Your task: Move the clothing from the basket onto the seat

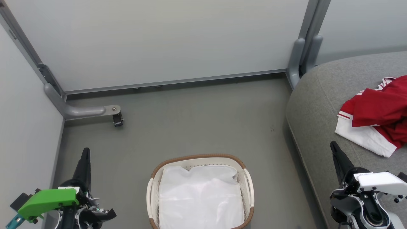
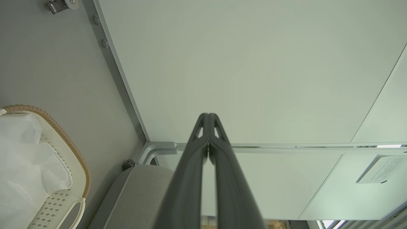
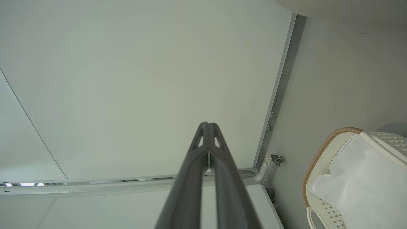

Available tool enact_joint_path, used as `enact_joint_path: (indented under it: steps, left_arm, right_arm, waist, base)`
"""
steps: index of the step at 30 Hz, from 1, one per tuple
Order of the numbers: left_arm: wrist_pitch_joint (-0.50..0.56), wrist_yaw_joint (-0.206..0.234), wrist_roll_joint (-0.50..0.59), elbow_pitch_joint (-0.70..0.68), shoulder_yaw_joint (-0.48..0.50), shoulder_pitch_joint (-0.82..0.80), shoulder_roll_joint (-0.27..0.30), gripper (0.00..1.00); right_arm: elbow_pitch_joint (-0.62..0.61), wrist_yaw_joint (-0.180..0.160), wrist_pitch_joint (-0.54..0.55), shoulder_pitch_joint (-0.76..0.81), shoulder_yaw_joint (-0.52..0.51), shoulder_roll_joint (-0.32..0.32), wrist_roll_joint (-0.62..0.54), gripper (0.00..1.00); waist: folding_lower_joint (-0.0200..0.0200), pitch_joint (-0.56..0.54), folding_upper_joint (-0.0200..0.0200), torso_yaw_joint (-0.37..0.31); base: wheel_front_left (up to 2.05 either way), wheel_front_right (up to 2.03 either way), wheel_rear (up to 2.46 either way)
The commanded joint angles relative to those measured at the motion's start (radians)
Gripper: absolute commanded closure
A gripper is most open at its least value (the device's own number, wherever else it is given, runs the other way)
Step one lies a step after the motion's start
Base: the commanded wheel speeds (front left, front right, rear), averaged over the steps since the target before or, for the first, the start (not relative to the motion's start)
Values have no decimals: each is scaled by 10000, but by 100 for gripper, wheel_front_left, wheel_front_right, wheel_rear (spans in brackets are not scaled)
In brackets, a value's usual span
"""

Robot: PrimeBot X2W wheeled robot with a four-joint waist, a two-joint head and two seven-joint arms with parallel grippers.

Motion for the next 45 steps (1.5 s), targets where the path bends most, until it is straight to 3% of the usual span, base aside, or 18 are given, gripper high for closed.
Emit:
enact_joint_path:
  steps: [1, 45]
  left_arm:
    - [37, -43, -33, -20, 24, -117, 73, 100]
    - [35, -44, -33, -22, 22, -116, 73, 100]
  right_arm:
    - [-36, 0, 31, 105, -17, -59, 39, 100]
    - [-37, 0, 29, 105, -15, -59, 41, 100]
  waist:
    - [0, 0, 0, 0]
    - [0, 0, 0, 0]
  base:
    - [0, 0, 0]
    - [0, 0, 0]
